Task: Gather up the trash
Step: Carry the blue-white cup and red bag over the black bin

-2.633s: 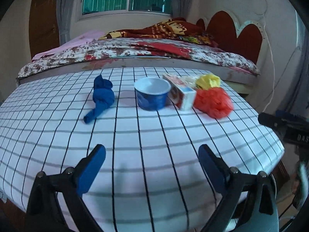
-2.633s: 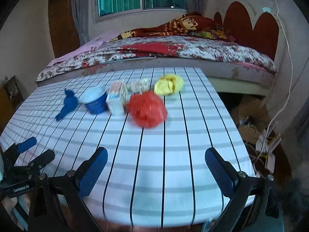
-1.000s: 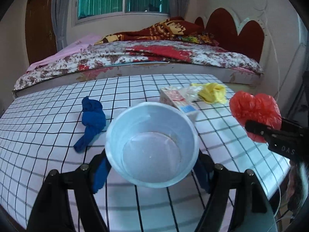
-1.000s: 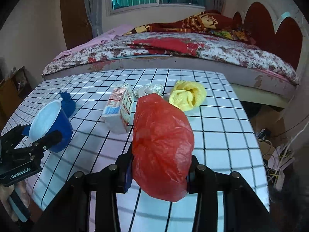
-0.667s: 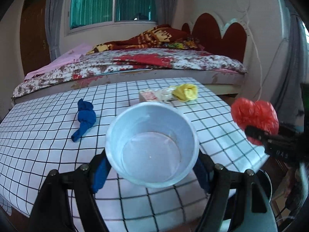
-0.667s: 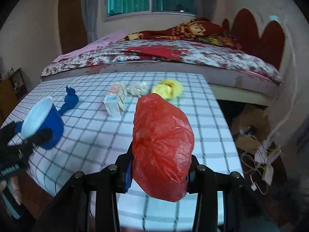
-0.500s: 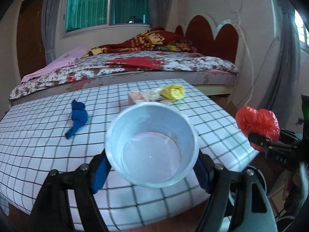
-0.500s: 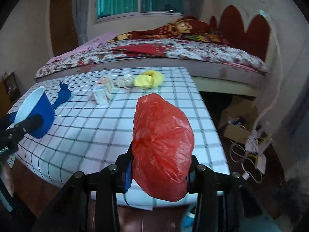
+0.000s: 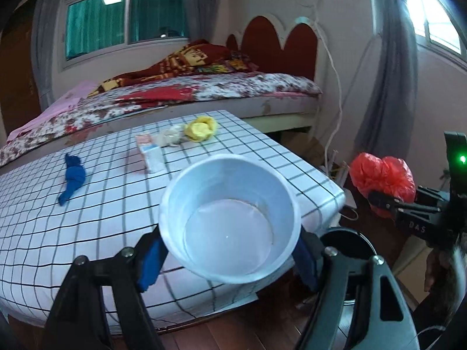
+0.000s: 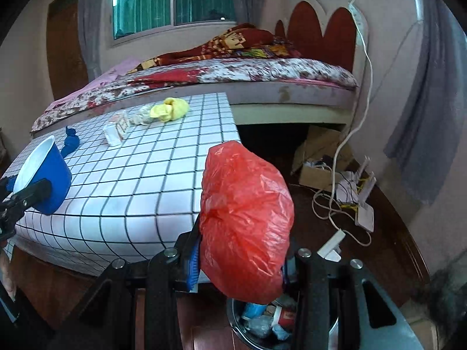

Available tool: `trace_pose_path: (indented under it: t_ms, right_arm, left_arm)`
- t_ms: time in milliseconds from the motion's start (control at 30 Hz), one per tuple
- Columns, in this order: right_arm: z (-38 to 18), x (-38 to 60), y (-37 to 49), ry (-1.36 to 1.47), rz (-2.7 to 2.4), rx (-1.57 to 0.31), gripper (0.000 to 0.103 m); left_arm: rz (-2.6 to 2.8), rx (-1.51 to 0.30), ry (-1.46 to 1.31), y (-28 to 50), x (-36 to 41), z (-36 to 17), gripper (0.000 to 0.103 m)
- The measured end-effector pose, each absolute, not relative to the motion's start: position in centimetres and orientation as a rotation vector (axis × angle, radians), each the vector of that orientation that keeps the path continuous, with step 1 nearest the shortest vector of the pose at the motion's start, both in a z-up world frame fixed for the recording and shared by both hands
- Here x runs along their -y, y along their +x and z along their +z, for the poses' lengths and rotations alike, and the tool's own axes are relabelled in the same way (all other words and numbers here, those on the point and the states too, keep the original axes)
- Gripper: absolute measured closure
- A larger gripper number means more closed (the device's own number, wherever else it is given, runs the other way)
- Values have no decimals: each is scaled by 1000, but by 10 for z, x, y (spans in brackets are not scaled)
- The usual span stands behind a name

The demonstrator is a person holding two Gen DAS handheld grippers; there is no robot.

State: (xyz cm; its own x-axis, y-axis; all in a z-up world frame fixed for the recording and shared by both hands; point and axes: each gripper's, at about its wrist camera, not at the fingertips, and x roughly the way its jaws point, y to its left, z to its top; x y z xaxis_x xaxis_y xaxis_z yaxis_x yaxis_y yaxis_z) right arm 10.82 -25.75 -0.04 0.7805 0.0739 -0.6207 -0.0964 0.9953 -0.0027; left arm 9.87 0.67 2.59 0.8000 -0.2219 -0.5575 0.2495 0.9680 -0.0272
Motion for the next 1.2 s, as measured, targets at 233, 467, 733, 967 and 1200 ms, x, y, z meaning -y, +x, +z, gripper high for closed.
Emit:
trace_pose_path:
  t_ms: [233, 467, 733, 967, 1200]
  right_arm:
    - [-5, 281, 101, -28, 45, -673, 60]
    - [-21, 308, 93, -49, -2, -715, 60]
    - [-36, 335, 83, -46, -16, -753, 60]
    - [-57, 352, 75, -65, -17, -813, 60]
    - [-78, 360, 71, -98, 14, -865, 60]
  left_arm:
    - [-324, -601, 87, 97, 28, 22, 27]
    - [-403, -648, 115, 94, 62, 7, 27]
    - [-506, -711, 160, 90, 105, -17, 27]
    - [-576, -792, 215, 96, 141, -43, 27]
    - [-671, -834, 247, 98, 170, -63, 27]
